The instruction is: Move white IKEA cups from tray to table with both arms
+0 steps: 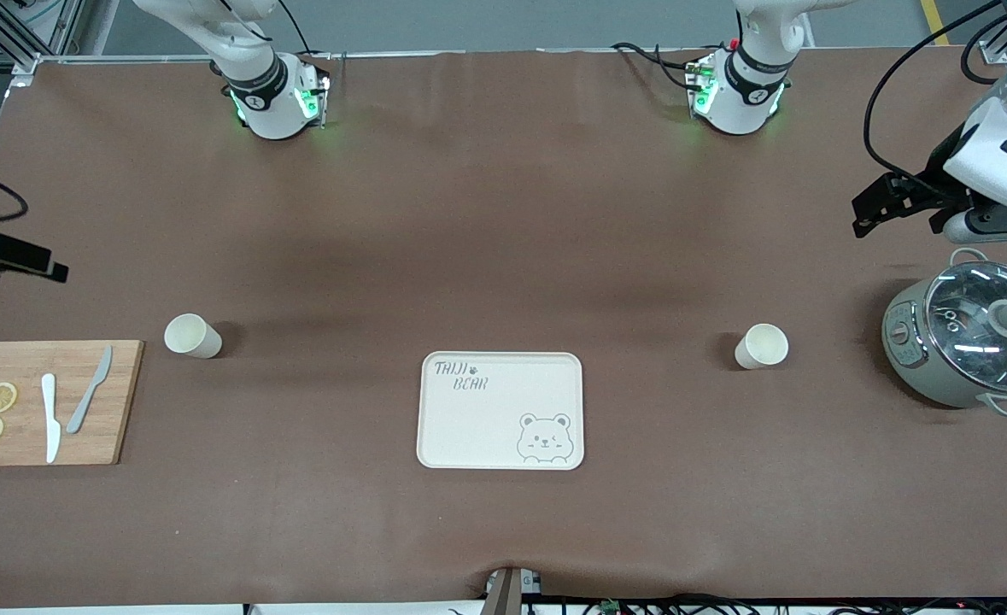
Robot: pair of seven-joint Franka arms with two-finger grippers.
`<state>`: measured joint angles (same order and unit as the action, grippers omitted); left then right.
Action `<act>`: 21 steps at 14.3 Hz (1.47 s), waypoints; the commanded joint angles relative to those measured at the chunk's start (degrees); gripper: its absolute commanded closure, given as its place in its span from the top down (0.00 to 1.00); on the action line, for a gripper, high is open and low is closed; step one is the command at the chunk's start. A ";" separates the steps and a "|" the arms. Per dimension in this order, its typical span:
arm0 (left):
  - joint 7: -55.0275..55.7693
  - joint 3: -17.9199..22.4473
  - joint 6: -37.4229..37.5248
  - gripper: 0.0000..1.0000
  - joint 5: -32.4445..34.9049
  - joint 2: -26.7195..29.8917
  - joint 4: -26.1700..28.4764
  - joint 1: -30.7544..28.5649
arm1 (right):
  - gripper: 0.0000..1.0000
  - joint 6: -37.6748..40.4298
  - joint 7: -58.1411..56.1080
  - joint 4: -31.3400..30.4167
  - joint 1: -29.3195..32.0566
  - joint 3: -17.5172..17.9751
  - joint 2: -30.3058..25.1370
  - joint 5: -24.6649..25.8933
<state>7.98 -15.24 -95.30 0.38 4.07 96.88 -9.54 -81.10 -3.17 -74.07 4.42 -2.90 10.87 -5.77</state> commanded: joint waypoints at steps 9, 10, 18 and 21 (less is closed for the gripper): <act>-0.15 0.13 1.43 1.00 -0.38 0.86 -1.78 -0.57 | 1.00 -2.74 1.06 -14.70 -2.75 0.36 -12.45 8.23; -0.15 0.13 1.52 1.00 -0.38 0.68 -2.30 -0.66 | 1.00 -3.01 0.89 -14.17 -2.40 0.27 -12.28 8.05; -0.06 0.39 3.98 1.00 -0.38 -0.29 -4.68 -1.53 | 1.00 -2.49 1.42 -10.85 -2.93 0.53 -12.10 3.74; -0.07 0.39 4.33 1.00 -0.29 -1.16 -5.82 -1.54 | 1.00 -1.52 0.89 -11.26 -2.40 0.27 -12.97 2.78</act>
<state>8.02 -14.65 -92.63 0.38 4.06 93.23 -10.85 -83.60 -2.73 -84.81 1.75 -2.59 -0.65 -1.79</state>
